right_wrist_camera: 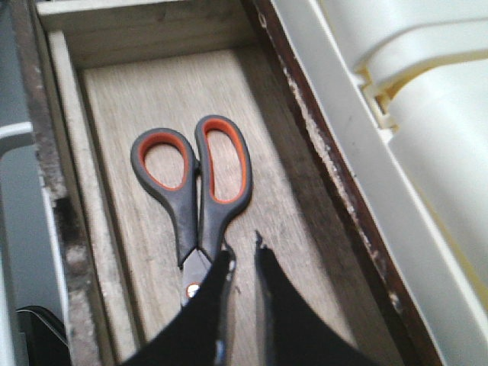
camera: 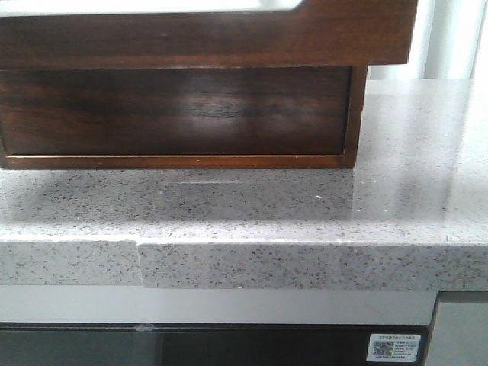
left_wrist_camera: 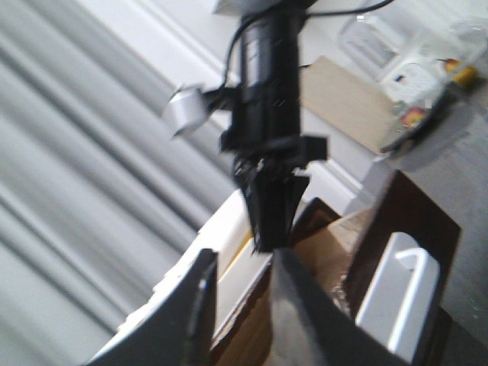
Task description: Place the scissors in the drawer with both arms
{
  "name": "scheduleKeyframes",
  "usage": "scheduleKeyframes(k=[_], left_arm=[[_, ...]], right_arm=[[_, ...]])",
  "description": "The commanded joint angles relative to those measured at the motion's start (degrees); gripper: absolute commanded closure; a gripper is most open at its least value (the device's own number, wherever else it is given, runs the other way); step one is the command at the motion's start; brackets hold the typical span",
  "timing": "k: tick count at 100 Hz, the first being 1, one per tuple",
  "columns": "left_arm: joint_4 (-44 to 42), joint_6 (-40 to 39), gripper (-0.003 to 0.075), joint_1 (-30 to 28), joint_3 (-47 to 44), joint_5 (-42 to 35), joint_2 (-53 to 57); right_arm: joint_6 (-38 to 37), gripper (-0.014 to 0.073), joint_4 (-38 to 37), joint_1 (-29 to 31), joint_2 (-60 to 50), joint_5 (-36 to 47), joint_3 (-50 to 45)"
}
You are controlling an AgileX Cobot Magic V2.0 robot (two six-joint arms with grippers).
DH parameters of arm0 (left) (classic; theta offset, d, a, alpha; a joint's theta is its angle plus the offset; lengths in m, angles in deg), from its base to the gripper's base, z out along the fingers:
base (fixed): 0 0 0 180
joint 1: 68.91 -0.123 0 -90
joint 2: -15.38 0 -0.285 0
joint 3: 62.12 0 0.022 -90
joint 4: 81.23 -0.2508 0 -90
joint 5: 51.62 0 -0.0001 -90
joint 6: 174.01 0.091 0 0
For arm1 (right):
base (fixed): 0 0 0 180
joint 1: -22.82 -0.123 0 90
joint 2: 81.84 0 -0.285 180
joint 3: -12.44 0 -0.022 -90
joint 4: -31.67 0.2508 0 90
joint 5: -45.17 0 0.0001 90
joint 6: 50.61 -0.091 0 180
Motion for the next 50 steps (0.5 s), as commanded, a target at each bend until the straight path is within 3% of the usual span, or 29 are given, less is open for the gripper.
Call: scheduleKeyframes(k=[1, 4, 21, 50], left_arm=[[3.2, -5.9, 0.0708, 0.5, 1.7, 3.5, 2.3], [3.2, -7.5, 0.0741, 0.5, 1.7, 4.3, 3.4], [2.8, -16.0, 0.0739, 0.5, -0.4, 9.5, 9.9], [6.6, -22.7, 0.0739, 0.5, -7.9, 22.6, 18.6]], right_arm=[[-0.4, 0.0663, 1.3, 0.1, -5.2, 1.3, 1.9], [-0.6, 0.0663, 1.3, 0.1, -6.1, 1.1, 1.9], [-1.3, 0.0655, 1.9, 0.1, -13.2, 5.0, -1.6], [-1.3, 0.0654, 1.9, 0.1, -32.3, 27.7, -24.9]])
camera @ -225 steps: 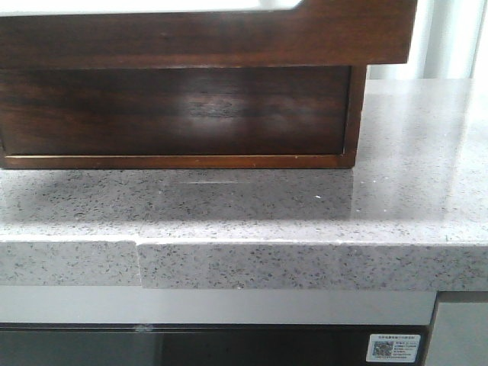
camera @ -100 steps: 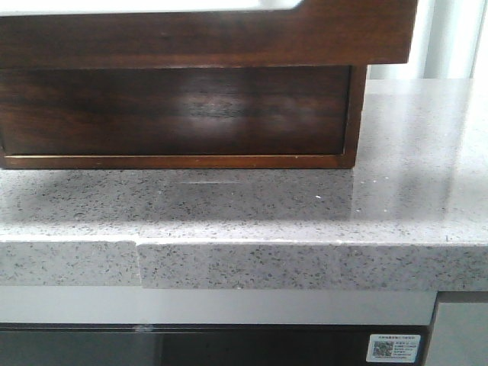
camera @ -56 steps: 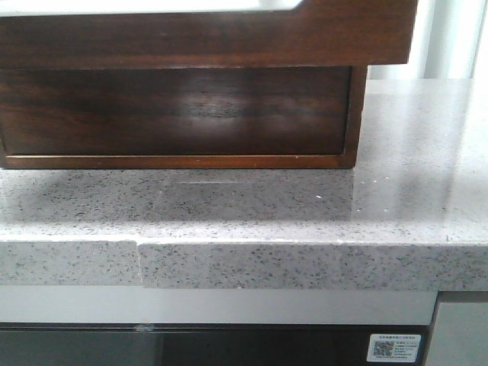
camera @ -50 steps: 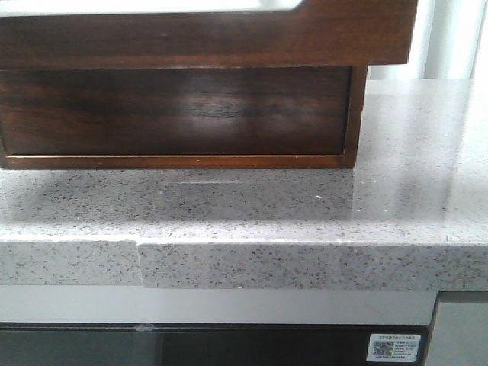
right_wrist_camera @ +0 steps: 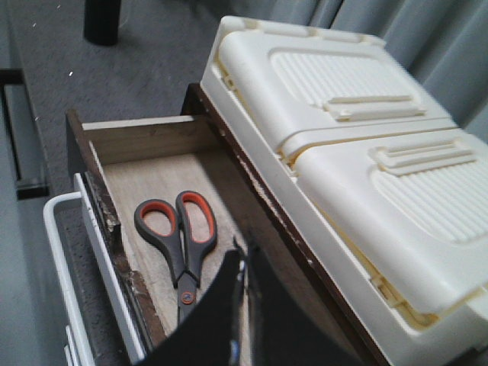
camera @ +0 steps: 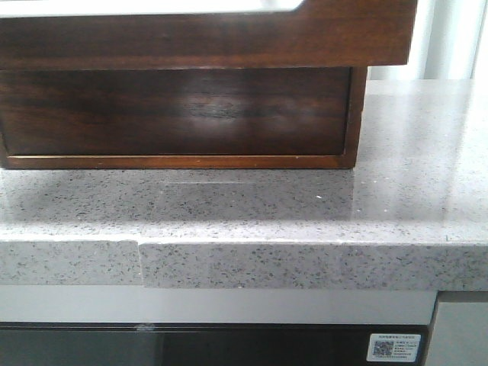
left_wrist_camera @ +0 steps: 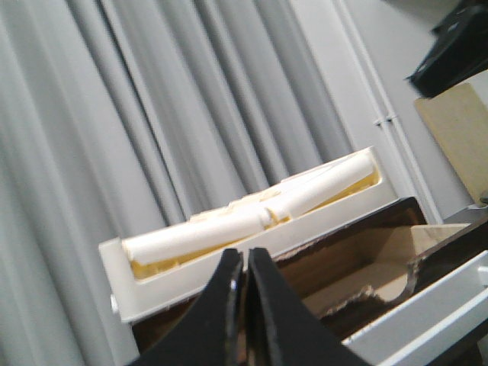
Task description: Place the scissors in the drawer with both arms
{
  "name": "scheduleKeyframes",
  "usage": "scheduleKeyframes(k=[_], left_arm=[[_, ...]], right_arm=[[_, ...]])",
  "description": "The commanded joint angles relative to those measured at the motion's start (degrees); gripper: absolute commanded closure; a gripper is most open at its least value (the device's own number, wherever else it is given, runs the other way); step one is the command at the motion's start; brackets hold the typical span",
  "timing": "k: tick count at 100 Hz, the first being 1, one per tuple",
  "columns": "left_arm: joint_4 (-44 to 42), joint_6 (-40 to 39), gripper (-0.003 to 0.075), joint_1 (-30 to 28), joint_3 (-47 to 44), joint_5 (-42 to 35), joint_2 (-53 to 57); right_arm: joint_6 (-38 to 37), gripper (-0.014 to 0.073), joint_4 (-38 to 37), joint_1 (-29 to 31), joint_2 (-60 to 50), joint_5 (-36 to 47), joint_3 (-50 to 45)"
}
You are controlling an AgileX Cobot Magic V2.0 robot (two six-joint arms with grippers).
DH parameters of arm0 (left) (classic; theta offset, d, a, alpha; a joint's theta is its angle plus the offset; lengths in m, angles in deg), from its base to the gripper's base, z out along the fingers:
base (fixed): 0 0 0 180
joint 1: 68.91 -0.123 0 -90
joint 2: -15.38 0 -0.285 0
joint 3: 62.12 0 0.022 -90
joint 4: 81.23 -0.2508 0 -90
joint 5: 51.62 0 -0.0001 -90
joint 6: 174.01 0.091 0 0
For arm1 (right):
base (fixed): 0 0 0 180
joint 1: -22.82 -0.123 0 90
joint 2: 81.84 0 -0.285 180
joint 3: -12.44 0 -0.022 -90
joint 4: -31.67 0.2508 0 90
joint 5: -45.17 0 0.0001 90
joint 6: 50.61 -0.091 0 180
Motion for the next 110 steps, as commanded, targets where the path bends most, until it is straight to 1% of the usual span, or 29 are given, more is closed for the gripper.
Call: scheduleKeyframes(k=[1, 9, 21, 29, 42, 56, 68, 78, 110], left_arm=[[3.4, -1.8, 0.0739, 0.5, -0.8, 3.3, 1.4], [6.2, -1.8, 0.0739, 0.5, -2.7, 5.3, 1.6], [7.6, -1.8, 0.0739, 0.5, -5.5, 8.5, 1.6], [7.6, -1.8, 0.0739, 0.5, -7.1, 10.6, 1.6], [7.7, -1.8, 0.0739, 0.5, -8.1, 10.5, 1.6], [7.7, -1.8, 0.0739, 0.5, -8.2, 10.2, 1.6], [7.7, -1.8, 0.0739, 0.5, -8.2, 10.2, 1.6], [7.6, -1.8, 0.0739, 0.5, -8.2, 10.2, 1.6], [7.6, -1.8, 0.0739, 0.5, -8.2, 10.2, 1.6]], right_arm=[[-0.2, 0.0654, 1.3, 0.1, -6.5, 12.7, -6.9], [-0.2, 0.0654, 1.3, 0.1, -12.6, 19.6, -14.9], [-0.2, 0.0655, 1.3, 0.1, -22.9, 25.6, -27.4], [-0.3, 0.0655, 1.9, 0.1, -28.8, 26.3, -34.6], [-0.3, 0.0655, 4.6, 0.1, -38.1, 26.8, -46.4], [-0.3, 0.0655, 8.7, 0.1, -47.6, 28.2, -55.2], [-0.3, 0.0655, 9.0, 0.1, -54.1, 28.6, -59.6], [-0.3, 0.0655, 9.0, 0.1, -57.2, 28.8, -61.6], [-0.3, 0.0655, 9.0, 0.1, -58.0, 28.9, -63.2]])
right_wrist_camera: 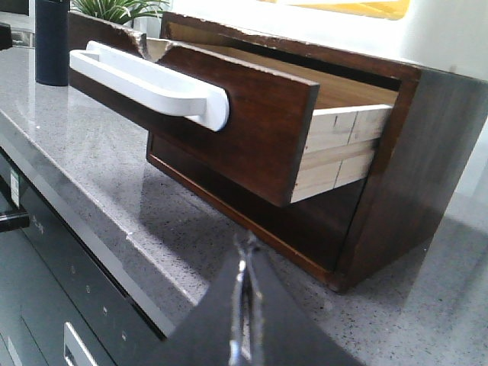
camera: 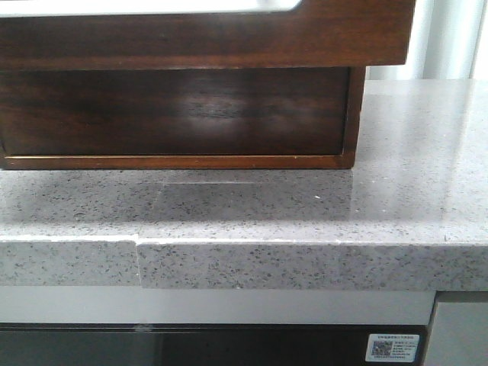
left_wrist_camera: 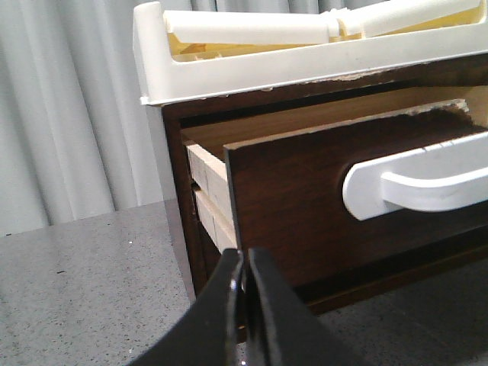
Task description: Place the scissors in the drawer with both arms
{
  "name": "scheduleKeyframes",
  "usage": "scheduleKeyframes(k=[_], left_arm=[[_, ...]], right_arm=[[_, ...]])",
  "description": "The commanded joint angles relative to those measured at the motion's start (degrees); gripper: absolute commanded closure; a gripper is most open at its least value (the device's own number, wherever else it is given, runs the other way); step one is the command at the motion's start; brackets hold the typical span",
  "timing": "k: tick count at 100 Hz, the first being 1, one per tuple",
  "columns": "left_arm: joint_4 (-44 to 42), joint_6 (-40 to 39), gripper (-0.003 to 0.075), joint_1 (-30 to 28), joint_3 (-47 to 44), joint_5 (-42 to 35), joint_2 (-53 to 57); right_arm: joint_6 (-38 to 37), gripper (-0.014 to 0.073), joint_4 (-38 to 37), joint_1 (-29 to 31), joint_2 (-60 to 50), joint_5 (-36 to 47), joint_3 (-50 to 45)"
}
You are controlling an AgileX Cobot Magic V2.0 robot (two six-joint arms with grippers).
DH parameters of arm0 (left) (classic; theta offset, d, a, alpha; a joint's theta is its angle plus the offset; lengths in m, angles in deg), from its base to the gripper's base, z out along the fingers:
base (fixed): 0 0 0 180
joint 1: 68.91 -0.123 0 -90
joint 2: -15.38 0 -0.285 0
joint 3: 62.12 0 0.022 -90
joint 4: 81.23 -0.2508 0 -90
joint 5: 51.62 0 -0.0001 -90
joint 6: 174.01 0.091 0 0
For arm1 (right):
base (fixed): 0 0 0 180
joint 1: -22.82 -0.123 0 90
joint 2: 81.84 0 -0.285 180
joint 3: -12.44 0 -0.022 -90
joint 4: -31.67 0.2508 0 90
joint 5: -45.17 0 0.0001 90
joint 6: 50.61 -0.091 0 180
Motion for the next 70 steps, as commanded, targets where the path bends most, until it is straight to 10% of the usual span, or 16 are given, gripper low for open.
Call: scheduleKeyframes(k=[1, 22, 39, 70], left_arm=[[0.2, -0.7, 0.0739, 0.5, 1.6, -1.9, 1.6], [1.6, -0.7, 0.0739, 0.5, 1.2, -1.5, 1.6], [18.4, 1.0, 0.0739, 0.3, 1.0, 1.4, 1.6], [57.6, 50.1, 0.0739, -7.1, -2.0, 3.9, 1.6]], right_arm=[[-0.2, 0.0655, 0.8, 0.1, -0.6, 4.6, 1.5], [-0.2, 0.0655, 0.8, 0.1, -0.6, 4.6, 1.5], [-0.2, 0.0655, 0.8, 0.1, -0.6, 4.6, 1.5], [-0.2, 0.0655, 0.8, 0.1, -0.6, 4.6, 1.5]])
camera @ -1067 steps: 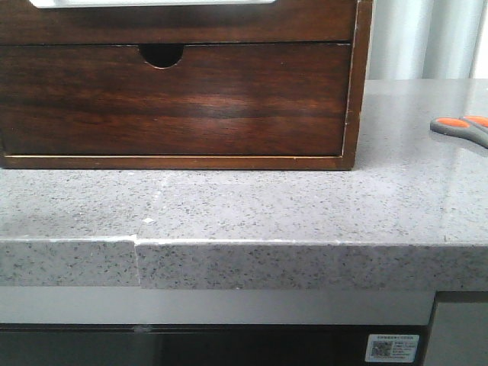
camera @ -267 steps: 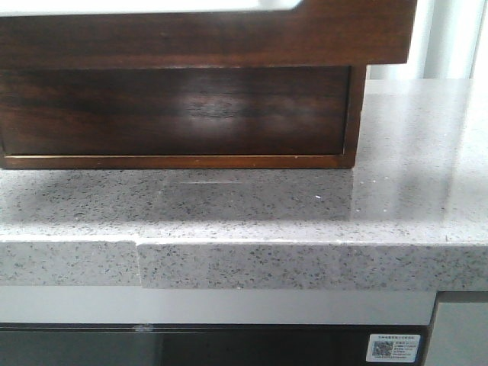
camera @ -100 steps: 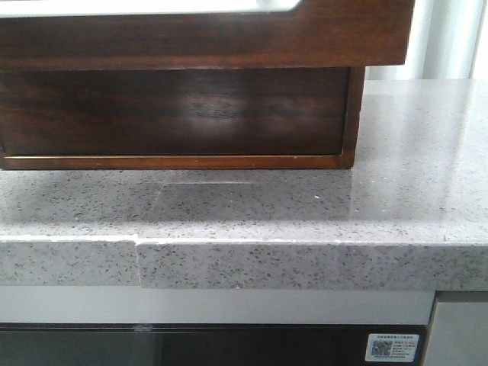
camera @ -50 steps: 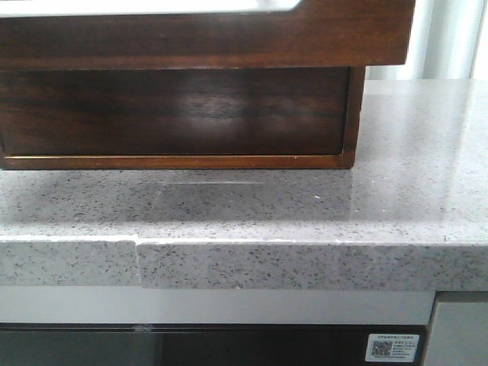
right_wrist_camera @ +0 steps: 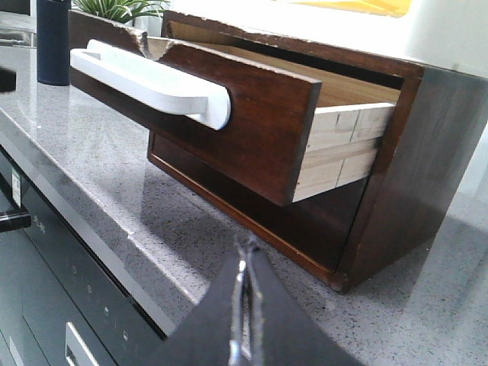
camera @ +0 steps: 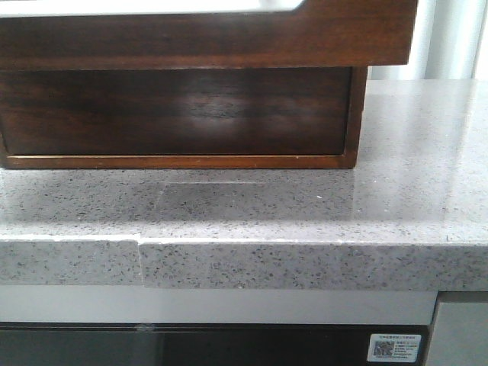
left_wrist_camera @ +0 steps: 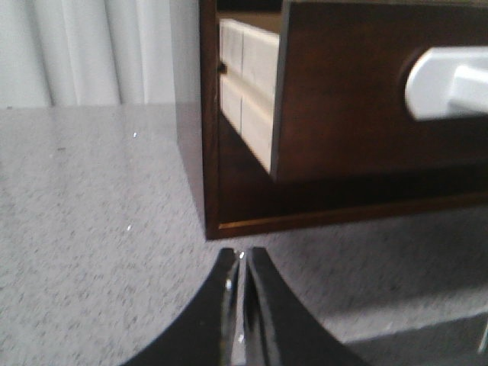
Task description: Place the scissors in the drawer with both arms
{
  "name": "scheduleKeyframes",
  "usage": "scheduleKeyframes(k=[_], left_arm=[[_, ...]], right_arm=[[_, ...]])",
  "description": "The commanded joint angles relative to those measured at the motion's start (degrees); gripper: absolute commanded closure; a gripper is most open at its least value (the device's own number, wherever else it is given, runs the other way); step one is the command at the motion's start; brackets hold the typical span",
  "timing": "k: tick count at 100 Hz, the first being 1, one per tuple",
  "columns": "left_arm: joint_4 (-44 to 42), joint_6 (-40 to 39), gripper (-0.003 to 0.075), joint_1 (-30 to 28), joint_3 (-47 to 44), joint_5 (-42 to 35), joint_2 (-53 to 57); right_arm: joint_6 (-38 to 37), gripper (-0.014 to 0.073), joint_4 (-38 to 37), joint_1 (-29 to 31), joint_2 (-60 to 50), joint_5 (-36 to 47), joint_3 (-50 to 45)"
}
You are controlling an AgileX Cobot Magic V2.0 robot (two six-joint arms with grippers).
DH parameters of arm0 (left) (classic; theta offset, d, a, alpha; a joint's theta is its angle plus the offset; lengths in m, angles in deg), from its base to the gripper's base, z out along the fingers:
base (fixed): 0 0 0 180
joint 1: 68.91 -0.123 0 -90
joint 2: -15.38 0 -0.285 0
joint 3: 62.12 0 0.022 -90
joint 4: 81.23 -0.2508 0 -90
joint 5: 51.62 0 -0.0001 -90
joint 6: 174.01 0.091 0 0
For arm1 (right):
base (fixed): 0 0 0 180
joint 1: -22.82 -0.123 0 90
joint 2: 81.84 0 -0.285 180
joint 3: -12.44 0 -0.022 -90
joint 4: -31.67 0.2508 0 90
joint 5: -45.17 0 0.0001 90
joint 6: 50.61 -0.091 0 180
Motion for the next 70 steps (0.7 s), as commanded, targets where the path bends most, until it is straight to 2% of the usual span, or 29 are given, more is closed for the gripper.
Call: scheduleKeyframes(k=[1, 6, 10, 18, 24, 39, 59, 70], left_arm=[[13.9, 15.7, 0.0739, -3.6, 0.2, -3.9, 1.6], [21.8, 23.3, 0.0739, -6.3, -1.0, -5.4, 1.6], [25.1, 28.2, 0.0739, -8.6, -2.2, -7.5, 1.6], [26.3, 29.6, 0.0739, -12.3, -4.5, -11.1, 1.6], [26.3, 27.3, 0.0739, -14.5, -5.7, -12.2, 1.6], [20.3, 16.5, 0.0739, -17.8, -5.6, -4.6, 1.6], [20.5, 13.3, 0.0739, -18.6, -5.7, 5.7, 1.7], [20.5, 13.3, 0.0739, -18.6, -5.7, 6.3, 1.7]], right_arm=[[-0.2, 0.0655, 0.6, 0.1, -0.6, 4.5, 1.6], [-0.2, 0.0655, 0.6, 0.1, -0.6, 4.5, 1.6], [-0.2, 0.0655, 0.6, 0.1, -0.6, 4.5, 1.6], [-0.2, 0.0655, 0.6, 0.1, -0.6, 4.5, 1.6], [-0.2, 0.0655, 0.6, 0.1, -0.6, 4.5, 1.6], [-0.2, 0.0655, 0.6, 0.1, -0.6, 4.5, 1.6], [-0.2, 0.0655, 0.6, 0.1, -0.6, 4.5, 1.6], [-0.2, 0.0655, 0.6, 0.1, -0.6, 4.5, 1.6]])
